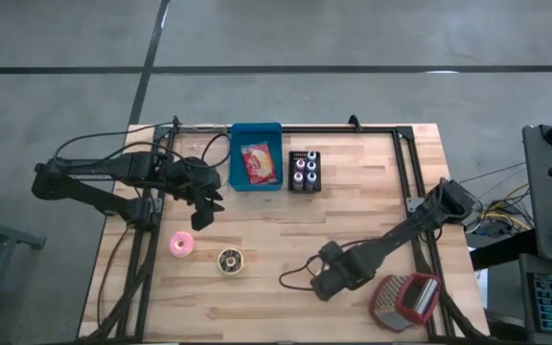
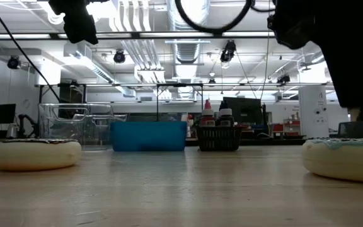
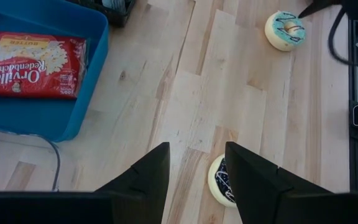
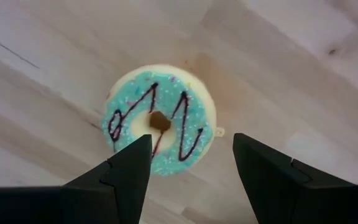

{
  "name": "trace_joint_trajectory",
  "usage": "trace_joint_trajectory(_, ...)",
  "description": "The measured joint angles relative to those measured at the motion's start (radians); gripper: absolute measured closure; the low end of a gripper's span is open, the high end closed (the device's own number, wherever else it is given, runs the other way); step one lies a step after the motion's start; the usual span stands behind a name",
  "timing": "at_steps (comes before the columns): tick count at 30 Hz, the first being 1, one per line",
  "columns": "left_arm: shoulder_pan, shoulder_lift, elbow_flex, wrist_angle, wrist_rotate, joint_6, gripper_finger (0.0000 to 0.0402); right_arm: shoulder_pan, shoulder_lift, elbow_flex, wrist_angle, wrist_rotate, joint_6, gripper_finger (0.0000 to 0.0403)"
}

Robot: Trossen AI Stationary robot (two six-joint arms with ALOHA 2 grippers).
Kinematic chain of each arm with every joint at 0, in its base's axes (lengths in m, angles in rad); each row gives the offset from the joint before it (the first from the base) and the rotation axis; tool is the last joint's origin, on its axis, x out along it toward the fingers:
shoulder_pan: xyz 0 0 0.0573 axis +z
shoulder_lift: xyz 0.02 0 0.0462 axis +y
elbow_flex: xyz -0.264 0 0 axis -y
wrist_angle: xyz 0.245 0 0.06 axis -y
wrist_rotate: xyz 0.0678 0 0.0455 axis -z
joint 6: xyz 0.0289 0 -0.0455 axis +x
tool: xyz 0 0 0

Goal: Pick & Place Food Item
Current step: Put the green donut into the transparent bin

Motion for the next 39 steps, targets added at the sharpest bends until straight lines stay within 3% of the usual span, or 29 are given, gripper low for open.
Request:
trace_joint_trajectory(14,0.0,0.0,0.0,0.0,0.0,0.0,0.0241,0.007,0.054,-0.014,0.078,-0.061,-0.007,0.0129)
trace_joint_trajectory(24,0.0,0.0,0.0,0.0,0.0,0.0,0.0241,0.007,0.124,-0.019,0.078,-0.08,-0.007,0.0138)
trace_joint_trajectory(39,0.0,0.0,0.0,0.0,0.0,0.0,0.0241,0.006,0.099,-0.026,0.06,-0.073,0.008,0.014)
